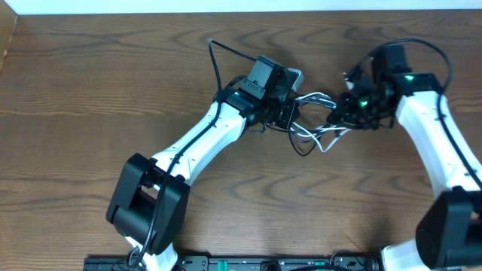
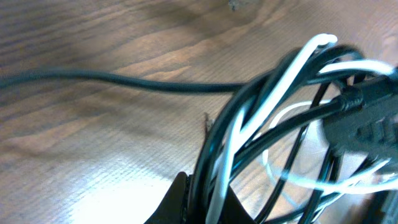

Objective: Untangle cables

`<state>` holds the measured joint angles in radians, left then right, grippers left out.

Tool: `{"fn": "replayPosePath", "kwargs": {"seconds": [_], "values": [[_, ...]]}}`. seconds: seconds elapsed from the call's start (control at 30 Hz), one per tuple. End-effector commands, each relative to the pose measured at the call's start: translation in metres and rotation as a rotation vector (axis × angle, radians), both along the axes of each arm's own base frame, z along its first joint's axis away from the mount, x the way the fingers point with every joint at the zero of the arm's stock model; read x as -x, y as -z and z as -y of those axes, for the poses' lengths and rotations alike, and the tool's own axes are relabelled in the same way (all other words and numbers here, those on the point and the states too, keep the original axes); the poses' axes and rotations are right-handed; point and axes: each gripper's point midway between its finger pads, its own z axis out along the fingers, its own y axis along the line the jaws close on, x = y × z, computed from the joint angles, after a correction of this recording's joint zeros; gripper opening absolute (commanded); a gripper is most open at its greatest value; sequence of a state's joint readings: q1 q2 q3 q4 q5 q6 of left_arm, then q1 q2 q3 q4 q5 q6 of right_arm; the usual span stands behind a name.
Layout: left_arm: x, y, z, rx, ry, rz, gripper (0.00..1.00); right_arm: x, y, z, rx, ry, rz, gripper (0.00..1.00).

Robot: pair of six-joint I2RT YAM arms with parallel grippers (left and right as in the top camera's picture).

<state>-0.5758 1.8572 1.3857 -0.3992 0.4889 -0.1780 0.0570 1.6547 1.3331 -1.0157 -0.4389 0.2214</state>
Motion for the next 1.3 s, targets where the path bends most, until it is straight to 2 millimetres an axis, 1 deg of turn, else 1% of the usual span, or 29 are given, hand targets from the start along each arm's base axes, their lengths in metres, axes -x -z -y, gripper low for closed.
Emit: {"fn": "replayPosePath", "kwargs": {"seconds": [0.0, 0.03, 0.2, 0.27, 0.33, 0.43, 0.47, 0.5, 0.53, 0.6, 0.63, 0.67, 0.73, 0.77, 0.83, 0.87, 0.97, 1.03, 1.1, 1.17, 1.27], "values": [[-0.029, 0.014, -0.05, -0.112, -0.147, 0.0, 0.07, 0.0, 0.003, 0.084, 0.316, 0.205, 0.002, 0.01], [-0.028, 0.015, -0.055, -0.118, -0.155, -0.016, 0.07, 0.003, 0.005, 0.095, 0.369, 0.229, -0.016, 0.01], [-0.023, 0.02, -0.065, -0.137, -0.159, -0.058, 0.07, 0.002, 0.005, 0.088, 0.35, 0.21, -0.009, 0.01], [-0.023, 0.022, -0.069, -0.148, -0.157, -0.06, 0.08, 0.004, 0.006, 0.093, 0.377, 0.22, -0.017, 0.01], [-0.025, 0.023, -0.077, -0.158, -0.174, -0.069, 0.07, 0.007, 0.007, 0.106, 0.441, 0.276, -0.036, 0.01], [-0.03, 0.027, -0.094, -0.184, -0.241, -0.095, 0.07, 0.018, 0.003, 0.144, 0.652, 0.427, -0.066, 0.01], [-0.032, 0.029, -0.106, -0.191, -0.269, -0.117, 0.07, 0.022, 0.0, 0.155, 0.722, 0.457, -0.07, 0.01], [-0.032, 0.029, -0.109, -0.191, -0.276, -0.127, 0.08, 0.022, 0.0, 0.154, 0.718, 0.456, -0.071, 0.01], [-0.031, 0.03, -0.112, -0.188, -0.28, -0.138, 0.08, 0.021, 0.002, 0.149, 0.685, 0.445, -0.073, 0.01], [-0.027, 0.028, -0.109, -0.157, -0.256, -0.16, 0.07, 0.014, 0.005, 0.131, 0.591, 0.373, -0.056, 0.01], [-0.024, 0.026, -0.103, -0.132, -0.215, -0.161, 0.07, 0.009, 0.006, 0.117, 0.52, 0.313, -0.039, 0.01], [-0.02, 0.022, -0.096, -0.097, -0.162, -0.158, 0.07, 0.002, 0.006, 0.099, 0.426, 0.24, -0.011, 0.03], [-0.011, 0.011, -0.081, -0.017, -0.06, -0.15, 0.07, -0.006, 0.001, 0.067, 0.261, 0.119, 0.043, 0.09], [-0.007, 0.003, -0.073, 0.032, -0.008, -0.144, 0.07, -0.01, -0.005, 0.046, 0.151, 0.042, 0.082, 0.21], [0.0, -0.012, -0.062, 0.113, 0.067, -0.129, 0.07, -0.015, -0.019, 0.015, -0.02, -0.065, 0.151, 0.43], [0.004, -0.027, -0.055, 0.176, 0.104, -0.113, 0.07, -0.018, -0.034, -0.006, -0.149, -0.115, 0.197, 0.49], [0.005, -0.048, -0.047, 0.258, 0.144, -0.076, 0.07, -0.018, -0.045, -0.024, -0.234, -0.161, 0.228, 0.51], [0.003, -0.062, -0.042, 0.308, 0.146, -0.064, 0.08, -0.016, -0.045, -0.035, -0.236, -0.189, 0.231, 0.52], [0.0, -0.071, -0.038, 0.345, 0.137, -0.062, 0.08, -0.014, -0.044, -0.043, -0.231, -0.214, 0.232, 0.52], [-0.003, -0.078, -0.035, 0.376, 0.121, -0.068, 0.08, -0.014, -0.04, -0.049, -0.206, -0.203, 0.217, 0.52], [-0.007, -0.082, -0.034, 0.397, 0.084, -0.091, 0.08, -0.018, -0.027, -0.046, -0.101, -0.092, 0.161, 0.51]]}}
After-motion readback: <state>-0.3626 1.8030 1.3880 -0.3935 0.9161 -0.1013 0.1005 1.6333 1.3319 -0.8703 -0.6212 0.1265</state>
